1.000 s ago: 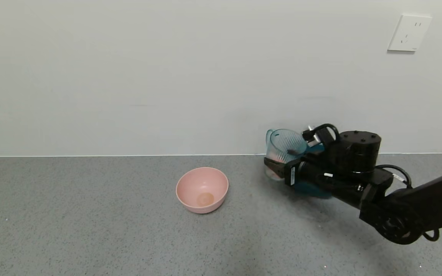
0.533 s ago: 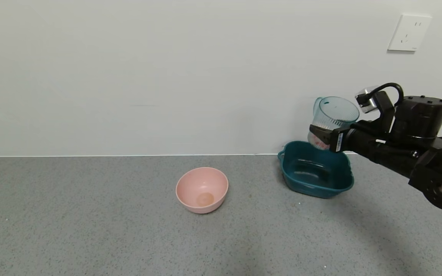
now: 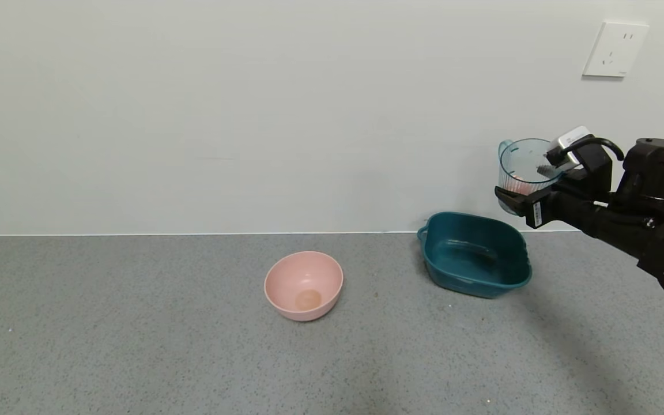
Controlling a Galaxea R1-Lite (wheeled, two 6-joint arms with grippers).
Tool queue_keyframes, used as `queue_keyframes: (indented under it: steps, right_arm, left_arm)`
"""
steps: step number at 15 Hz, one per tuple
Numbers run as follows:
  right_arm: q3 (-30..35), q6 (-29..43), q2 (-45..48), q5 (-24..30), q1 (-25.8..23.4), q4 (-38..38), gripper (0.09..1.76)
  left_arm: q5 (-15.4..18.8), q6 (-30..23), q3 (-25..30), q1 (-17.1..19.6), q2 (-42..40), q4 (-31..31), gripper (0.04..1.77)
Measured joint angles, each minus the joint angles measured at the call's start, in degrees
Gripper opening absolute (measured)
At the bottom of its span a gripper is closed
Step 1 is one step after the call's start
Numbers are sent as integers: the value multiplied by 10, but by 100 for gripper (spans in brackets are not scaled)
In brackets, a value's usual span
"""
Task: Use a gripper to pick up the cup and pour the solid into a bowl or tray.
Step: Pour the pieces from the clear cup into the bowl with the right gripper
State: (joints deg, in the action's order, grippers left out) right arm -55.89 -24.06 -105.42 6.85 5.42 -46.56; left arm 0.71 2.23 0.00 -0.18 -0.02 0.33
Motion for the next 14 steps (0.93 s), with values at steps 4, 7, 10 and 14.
queue_keyframes:
  steps: [4, 7, 10, 14]
  right_arm:
    - [1, -104, -11, -29, -26, 9, 136]
    - [2, -178, -12, -80, -36, 17, 136]
    - [14, -221, -13, -87, -37, 10, 136]
    - [34, -293, -15, -140, -39, -33, 136]
  left_arm:
    - [0, 0, 0, 0, 0, 0, 172]
    - [0, 0, 0, 0, 0, 0, 172]
    - [0, 0, 0, 0, 0, 0, 172]
    - [0, 0, 0, 0, 0, 0, 172]
